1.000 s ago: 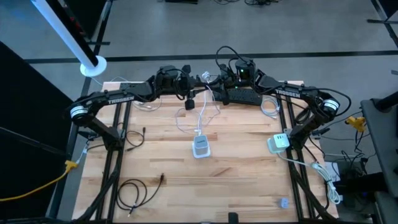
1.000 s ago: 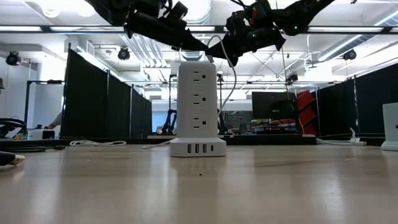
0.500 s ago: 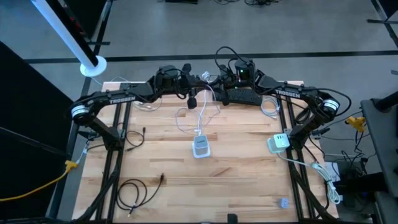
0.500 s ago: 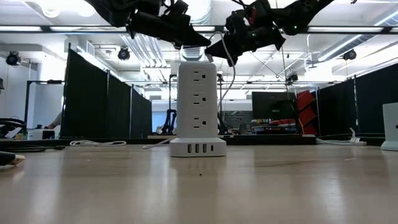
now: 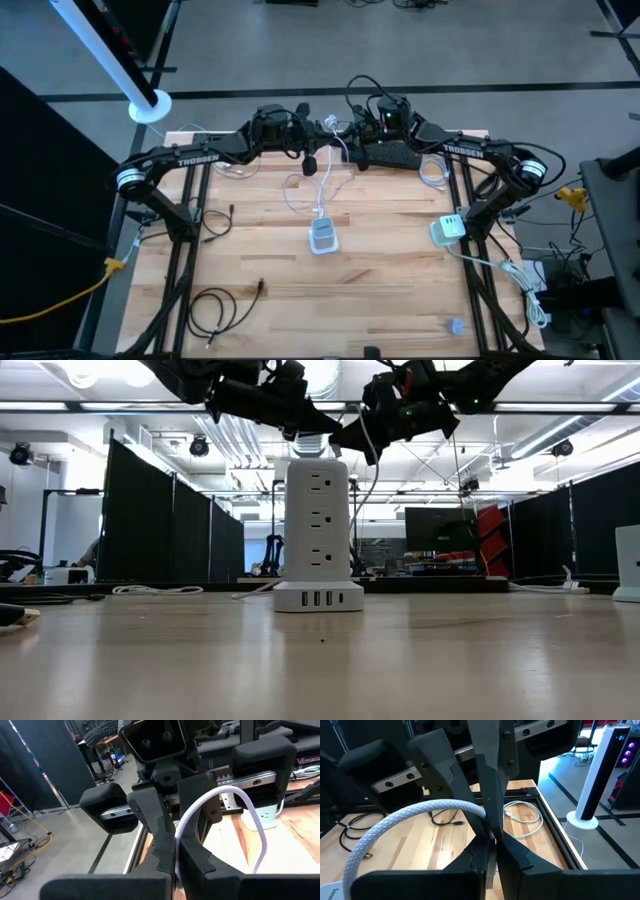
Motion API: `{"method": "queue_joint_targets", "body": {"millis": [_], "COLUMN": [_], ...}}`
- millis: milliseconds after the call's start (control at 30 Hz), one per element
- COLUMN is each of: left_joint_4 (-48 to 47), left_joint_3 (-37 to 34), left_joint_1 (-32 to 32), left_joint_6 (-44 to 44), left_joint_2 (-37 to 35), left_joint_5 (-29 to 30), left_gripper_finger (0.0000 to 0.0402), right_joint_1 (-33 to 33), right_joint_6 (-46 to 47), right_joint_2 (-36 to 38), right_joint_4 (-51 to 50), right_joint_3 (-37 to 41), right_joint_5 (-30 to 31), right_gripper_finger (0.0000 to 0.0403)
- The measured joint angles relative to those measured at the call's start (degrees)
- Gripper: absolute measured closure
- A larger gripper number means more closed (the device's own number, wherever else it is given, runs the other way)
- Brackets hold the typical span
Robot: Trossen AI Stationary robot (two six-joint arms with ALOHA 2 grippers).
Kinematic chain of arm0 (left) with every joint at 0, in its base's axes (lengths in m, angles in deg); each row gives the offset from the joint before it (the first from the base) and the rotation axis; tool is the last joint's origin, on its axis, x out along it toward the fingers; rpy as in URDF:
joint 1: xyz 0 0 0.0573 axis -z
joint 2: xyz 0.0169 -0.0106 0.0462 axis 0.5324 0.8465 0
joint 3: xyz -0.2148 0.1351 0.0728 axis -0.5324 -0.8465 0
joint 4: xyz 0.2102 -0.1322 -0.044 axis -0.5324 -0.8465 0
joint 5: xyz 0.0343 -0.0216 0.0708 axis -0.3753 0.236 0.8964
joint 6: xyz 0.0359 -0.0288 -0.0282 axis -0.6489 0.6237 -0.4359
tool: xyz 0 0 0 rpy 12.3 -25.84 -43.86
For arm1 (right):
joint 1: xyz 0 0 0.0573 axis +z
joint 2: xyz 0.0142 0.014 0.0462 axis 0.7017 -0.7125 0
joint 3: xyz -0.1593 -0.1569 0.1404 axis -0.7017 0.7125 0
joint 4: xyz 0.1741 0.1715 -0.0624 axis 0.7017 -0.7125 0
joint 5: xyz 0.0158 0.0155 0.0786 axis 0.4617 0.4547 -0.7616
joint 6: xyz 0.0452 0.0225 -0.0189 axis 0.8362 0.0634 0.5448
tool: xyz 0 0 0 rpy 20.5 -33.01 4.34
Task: Insert USB
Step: Insert the bottom white charger cable into the black outlet extension
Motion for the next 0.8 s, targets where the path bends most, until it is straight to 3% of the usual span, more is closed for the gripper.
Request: {"method": "queue_joint_targets", "body": {"millis": [200, 333, 500, 800], "left_joint_4": [0.8, 0.1, -1.3, -1.6], "left_joint_3": [0.0, 0.0, 0.0, 0.0], "left_joint_1": [0.1, 0.1, 0.1, 0.2], "left_joint_6": [0.0, -0.1, -0.5, -0.4], "left_joint_2": [0.2, 0.3, 0.3, 0.4], "left_joint_5": [-0.4, -0.3, -0.2, -0.1], "left_gripper_finger": [0.0401, 0.0401, 0.0401, 0.0401], "right_joint_1": [0.3, 0.2, 0.2, 0.7], "right_joint_6": [0.0, 1.2, 1.5, 2.1], "right_joint_2": [-0.1, 0.3, 2.0, 2.4], "right_joint_4": [-1.3, -1.6, -2.1, -4.3], "right_joint_3": [0.0, 0.0, 0.0, 0.1], "right_joint_5": [0.3, 1.6, 1.7, 1.8], "right_gripper_finger": [0.0314, 0.0287, 0.0285, 0.0316]}}
